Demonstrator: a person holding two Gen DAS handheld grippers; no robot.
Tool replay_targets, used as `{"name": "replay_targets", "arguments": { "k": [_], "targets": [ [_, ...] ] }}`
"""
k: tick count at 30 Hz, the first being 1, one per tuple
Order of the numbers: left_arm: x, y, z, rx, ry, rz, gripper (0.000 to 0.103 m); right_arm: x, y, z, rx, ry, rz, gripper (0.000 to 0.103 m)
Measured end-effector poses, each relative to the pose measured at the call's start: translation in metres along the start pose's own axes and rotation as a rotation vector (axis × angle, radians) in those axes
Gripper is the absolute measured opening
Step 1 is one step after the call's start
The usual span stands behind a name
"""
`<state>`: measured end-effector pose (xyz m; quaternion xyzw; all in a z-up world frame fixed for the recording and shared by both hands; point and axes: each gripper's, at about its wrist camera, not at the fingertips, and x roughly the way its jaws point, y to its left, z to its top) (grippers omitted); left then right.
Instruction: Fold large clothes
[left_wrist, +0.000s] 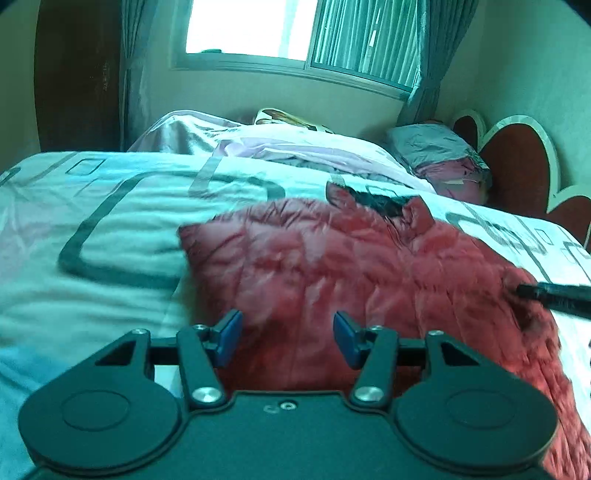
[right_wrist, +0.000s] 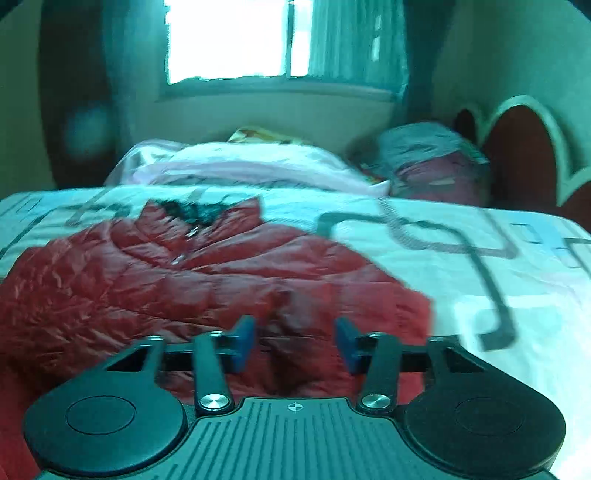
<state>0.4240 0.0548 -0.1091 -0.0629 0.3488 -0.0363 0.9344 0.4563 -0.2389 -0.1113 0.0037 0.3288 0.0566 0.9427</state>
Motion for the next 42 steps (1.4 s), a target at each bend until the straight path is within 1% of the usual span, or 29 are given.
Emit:
{"name": "replay_targets", "arguments": {
  "k": [3, 5, 8, 9, 10, 14, 16, 18, 21, 24, 26, 27, 33, 35, 37, 40, 41, 42],
  "targets": [
    [0.03, -0.005, 0.012, 0.002, 0.006, 0.013, 0.053, 0.018, 0.01, 0.003, -0.033, 0.004, -0.007, 0.046],
    [0.049, -0.005, 0.015, 0.005, 0.018, 0.042, 0.053, 0.031, 0.012, 0.001, -0.052, 0.022, -0.028, 0.046],
    [0.071, 0.003, 0.012, -0.017, 0.061, 0.063, 0.053, 0.051, 0.004, -0.009, -0.081, 0.079, -0.077, 0.046],
    [0.079, 0.006, 0.009, -0.028, 0.083, 0.057, 0.053, 0.057, -0.002, -0.014, -0.064, 0.099, -0.069, 0.046],
    [0.082, 0.009, 0.007, -0.044, 0.085, 0.051, 0.053, 0.061, -0.007, -0.018, -0.043, 0.105, -0.054, 0.046],
    [0.079, 0.007, 0.011, -0.05, 0.089, 0.061, 0.051, 0.061, -0.006, -0.011, -0.063, 0.12, -0.061, 0.046],
    [0.074, 0.006, 0.017, -0.065, 0.069, 0.05, 0.051, 0.049, -0.007, -0.004, -0.036, 0.071, -0.038, 0.046],
    [0.072, 0.003, 0.023, -0.066, 0.05, 0.05, 0.051, 0.042, -0.005, 0.002, -0.038, 0.035, -0.042, 0.046],
    [0.079, -0.003, 0.028, -0.06, 0.059, 0.058, 0.051, 0.046, -0.002, 0.01, -0.041, 0.021, -0.044, 0.046],
    [0.092, -0.005, 0.026, -0.057, 0.084, 0.089, 0.054, 0.056, 0.001, 0.01, -0.067, 0.047, -0.067, 0.046],
    [0.099, -0.004, 0.024, -0.055, 0.103, 0.098, 0.055, 0.07, -0.002, 0.004, -0.088, 0.093, -0.09, 0.046],
    [0.101, -0.004, 0.023, -0.054, 0.106, 0.101, 0.055, 0.076, -0.005, 0.0, -0.09, 0.107, -0.087, 0.046],
    [0.103, -0.001, 0.025, -0.063, 0.122, 0.102, 0.056, 0.084, -0.009, 0.0, -0.087, 0.129, -0.081, 0.047],
    [0.098, -0.002, 0.027, -0.064, 0.121, 0.109, 0.055, 0.079, -0.011, 0.005, -0.073, 0.131, -0.079, 0.047],
    [0.088, -0.004, 0.027, -0.067, 0.107, 0.107, 0.055, 0.063, -0.013, 0.007, -0.051, 0.095, -0.07, 0.047],
    [0.067, -0.008, 0.023, -0.047, 0.082, 0.083, 0.056, 0.038, -0.01, 0.007, -0.049, 0.057, -0.032, 0.047],
    [0.059, -0.011, 0.021, -0.04, 0.073, 0.073, 0.058, 0.031, -0.009, 0.005, -0.056, 0.05, -0.023, 0.047],
    [0.052, -0.013, 0.017, -0.033, 0.067, 0.066, 0.063, 0.025, -0.007, 0.002, -0.061, 0.044, -0.014, 0.047]
  ]
}}
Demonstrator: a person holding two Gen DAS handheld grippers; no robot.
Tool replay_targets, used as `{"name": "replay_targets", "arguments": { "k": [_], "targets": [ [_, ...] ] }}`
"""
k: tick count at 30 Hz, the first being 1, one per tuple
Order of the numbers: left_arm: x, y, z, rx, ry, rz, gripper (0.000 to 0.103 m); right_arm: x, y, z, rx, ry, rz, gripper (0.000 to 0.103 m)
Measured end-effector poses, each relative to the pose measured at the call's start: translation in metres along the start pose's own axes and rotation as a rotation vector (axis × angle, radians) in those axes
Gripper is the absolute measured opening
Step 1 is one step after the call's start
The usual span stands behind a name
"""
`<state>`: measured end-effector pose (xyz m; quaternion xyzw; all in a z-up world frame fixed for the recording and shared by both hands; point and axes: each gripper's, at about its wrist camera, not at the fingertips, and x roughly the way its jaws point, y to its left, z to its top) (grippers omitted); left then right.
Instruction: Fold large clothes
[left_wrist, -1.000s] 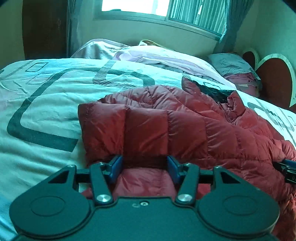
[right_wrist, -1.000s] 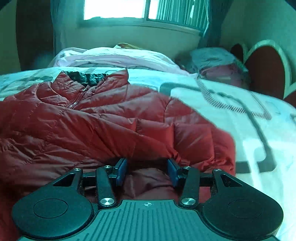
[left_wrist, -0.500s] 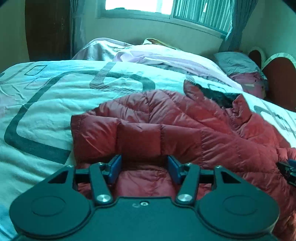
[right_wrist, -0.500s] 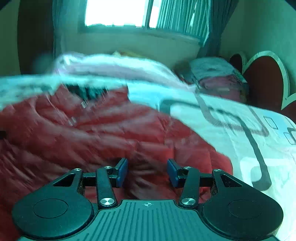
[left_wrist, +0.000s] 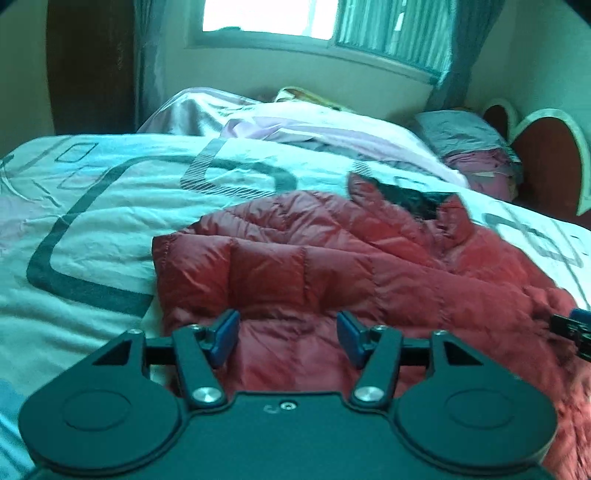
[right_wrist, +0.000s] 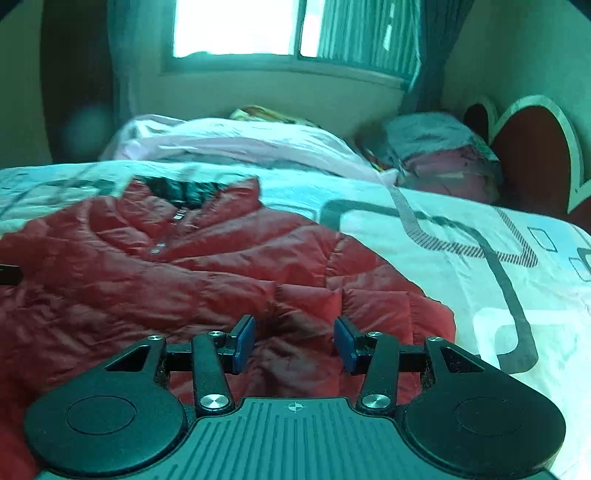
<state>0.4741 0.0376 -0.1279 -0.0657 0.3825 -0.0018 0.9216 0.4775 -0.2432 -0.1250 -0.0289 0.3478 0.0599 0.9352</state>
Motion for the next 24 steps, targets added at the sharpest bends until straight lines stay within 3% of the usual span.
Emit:
{"name": "replay_targets", "arguments": {
  "k": [3, 7, 13, 24],
  "targets": [
    [-0.015, -0.007, -0.014, 0.018, -0.002, -0.02, 0.066, -0.012, 0.006, -0.014, -0.011, 0.005, 0.023, 0.047],
    [0.005, -0.009, -0.03, 0.042, 0.072, -0.005, 0.067, 0.0, 0.008, -0.034, -0.033, 0.061, -0.012, 0.047],
    [0.012, -0.012, -0.029, 0.039, 0.081, 0.027, 0.068, 0.012, 0.007, -0.037, -0.032, 0.091, -0.008, 0.047],
    [-0.036, -0.025, -0.038, 0.029, 0.062, 0.059, 0.071, -0.025, 0.0, -0.036, -0.001, 0.059, 0.042, 0.047]
  ]
}}
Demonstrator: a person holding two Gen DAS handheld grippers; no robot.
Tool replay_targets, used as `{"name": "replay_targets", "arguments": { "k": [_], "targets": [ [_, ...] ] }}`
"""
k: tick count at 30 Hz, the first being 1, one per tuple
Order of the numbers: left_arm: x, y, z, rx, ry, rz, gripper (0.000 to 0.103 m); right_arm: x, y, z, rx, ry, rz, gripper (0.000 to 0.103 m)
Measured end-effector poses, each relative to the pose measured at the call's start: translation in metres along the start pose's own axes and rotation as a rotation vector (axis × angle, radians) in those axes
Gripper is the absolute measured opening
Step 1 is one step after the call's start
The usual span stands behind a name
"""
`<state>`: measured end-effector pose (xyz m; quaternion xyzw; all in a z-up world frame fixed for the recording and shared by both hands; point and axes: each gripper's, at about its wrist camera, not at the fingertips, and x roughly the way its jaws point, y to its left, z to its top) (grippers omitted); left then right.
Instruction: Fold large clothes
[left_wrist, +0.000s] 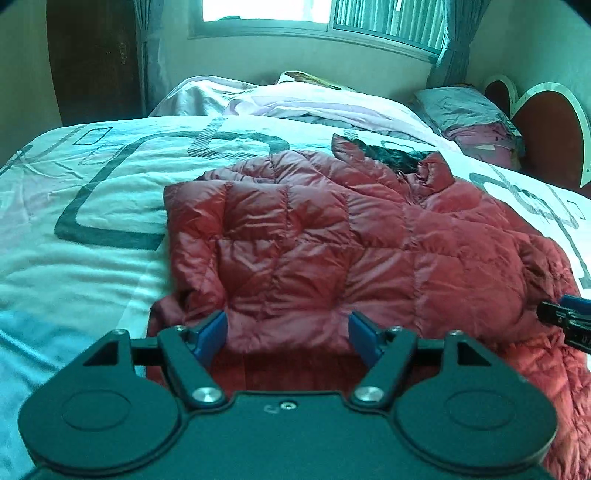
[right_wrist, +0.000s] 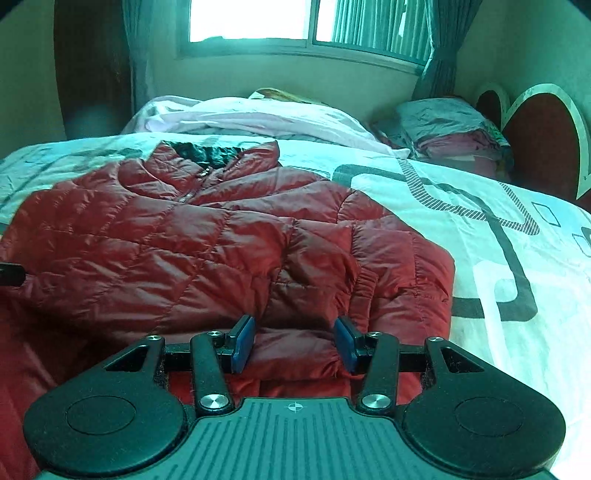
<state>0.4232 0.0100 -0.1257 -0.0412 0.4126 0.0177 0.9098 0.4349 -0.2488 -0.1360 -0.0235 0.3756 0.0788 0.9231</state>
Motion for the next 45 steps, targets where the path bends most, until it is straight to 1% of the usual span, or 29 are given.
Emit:
{"name": "replay_targets", "arguments": {
  "k": [3, 4, 5, 7, 12, 16, 26, 32, 37, 42, 45],
  "targets": [
    [-0.013, -0.002, -0.006, 0.004, -0.002, 0.002, 0.072, -0.014, 0.001, -0.004, 0.011, -0.005, 0.018, 0.048],
    [-0.018, -0.003, -0.008, 0.006, -0.003, 0.0, 0.073, -0.019, 0.002, -0.005, 0.021, -0.007, 0.025, 0.05],
    [-0.022, -0.003, -0.01, 0.011, -0.005, 0.0, 0.074, -0.025, 0.002, -0.008, 0.03, -0.008, 0.03, 0.059],
    [-0.032, -0.005, -0.014, 0.026, -0.005, 0.005, 0.077, -0.04, 0.003, -0.014, 0.044, -0.023, 0.032, 0.075],
    [-0.055, -0.003, -0.028, 0.059, -0.004, -0.013, 0.081, -0.075, 0.011, -0.034, 0.065, -0.036, 0.036, 0.075],
    [-0.072, 0.001, -0.044, 0.088, -0.006, -0.045, 0.085, -0.104, 0.022, -0.057, 0.064, -0.031, 0.01, 0.075],
    [-0.114, 0.029, -0.097, 0.094, 0.01, -0.106, 0.085, -0.163, 0.052, -0.115, 0.059, -0.009, -0.041, 0.075],
    [-0.131, 0.048, -0.129, 0.113, 0.031, -0.091, 0.086, -0.184, 0.059, -0.143, 0.048, 0.009, -0.079, 0.075],
    [-0.142, 0.069, -0.153, 0.098, 0.053, -0.073, 0.086, -0.197, 0.053, -0.163, 0.065, 0.026, -0.105, 0.075],
    [-0.151, 0.09, -0.168, 0.06, 0.063, -0.053, 0.086, -0.209, 0.044, -0.178, 0.086, 0.038, -0.141, 0.075],
    [-0.154, 0.099, -0.176, 0.053, 0.069, -0.046, 0.086, -0.215, 0.038, -0.185, 0.094, 0.047, -0.165, 0.075]
  ]
}}
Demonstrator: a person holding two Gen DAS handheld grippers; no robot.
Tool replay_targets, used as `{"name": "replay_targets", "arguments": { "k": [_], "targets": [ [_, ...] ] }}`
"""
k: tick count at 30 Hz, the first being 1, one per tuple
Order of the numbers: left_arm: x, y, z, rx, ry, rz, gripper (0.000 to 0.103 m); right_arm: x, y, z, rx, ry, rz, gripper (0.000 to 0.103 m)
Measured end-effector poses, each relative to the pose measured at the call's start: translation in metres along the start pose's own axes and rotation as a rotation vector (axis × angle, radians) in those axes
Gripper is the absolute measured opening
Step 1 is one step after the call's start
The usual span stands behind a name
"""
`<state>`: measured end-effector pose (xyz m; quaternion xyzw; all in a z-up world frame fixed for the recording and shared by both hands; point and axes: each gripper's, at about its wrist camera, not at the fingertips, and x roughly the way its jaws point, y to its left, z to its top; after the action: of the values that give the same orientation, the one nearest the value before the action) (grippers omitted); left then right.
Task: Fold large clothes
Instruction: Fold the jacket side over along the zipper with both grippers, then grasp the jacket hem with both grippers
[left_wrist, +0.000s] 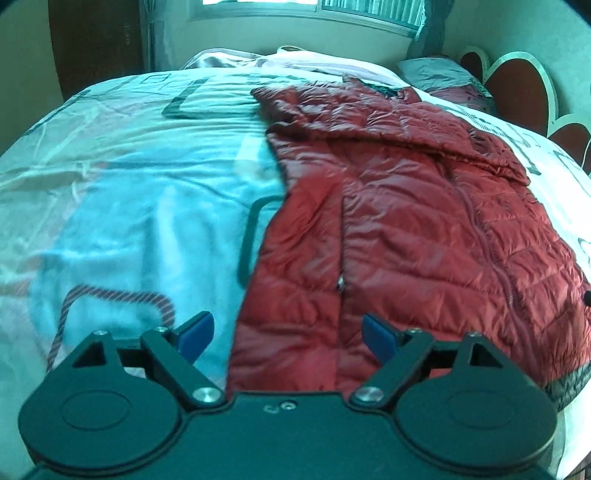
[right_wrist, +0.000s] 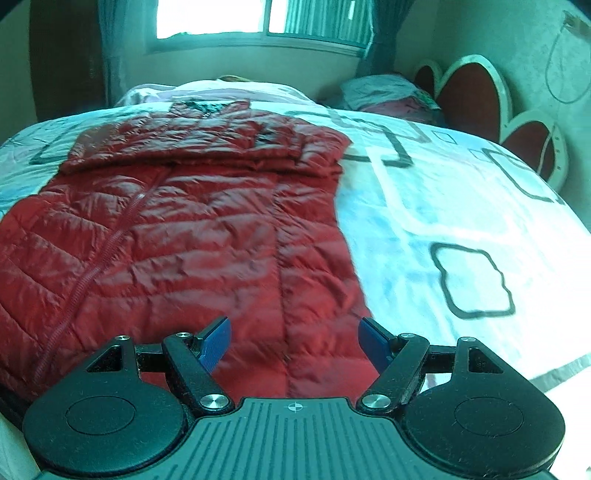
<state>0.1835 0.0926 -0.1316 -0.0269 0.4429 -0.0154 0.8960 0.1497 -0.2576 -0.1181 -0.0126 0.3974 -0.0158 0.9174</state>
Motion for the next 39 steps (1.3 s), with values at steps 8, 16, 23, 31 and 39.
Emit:
{"name": "replay_targets", "arguments": {
  "k": [8, 16, 23, 31, 39],
  "targets": [
    [0.008, 0.01, -0.02, -0.024, 0.037, -0.029, 0.084, -0.002, -0.028, -0.022, 0.039, 0.046, -0.064, 0.075],
    [0.009, 0.014, -0.03, -0.018, 0.019, -0.064, 0.08, 0.002, -0.046, -0.041, 0.133, 0.104, -0.012, 0.075],
    [0.005, 0.022, -0.029, -0.049, 0.008, -0.125, 0.046, 0.001, -0.055, -0.042, 0.216, 0.122, 0.08, 0.047],
    [0.0, 0.025, -0.021, -0.09, -0.004, -0.196, 0.009, 0.0, -0.044, -0.033, 0.203, 0.102, 0.104, 0.012],
    [-0.029, 0.021, 0.021, -0.099, -0.139, -0.267, 0.009, -0.021, -0.045, 0.004, 0.182, -0.014, 0.115, 0.009]
  ]
}}
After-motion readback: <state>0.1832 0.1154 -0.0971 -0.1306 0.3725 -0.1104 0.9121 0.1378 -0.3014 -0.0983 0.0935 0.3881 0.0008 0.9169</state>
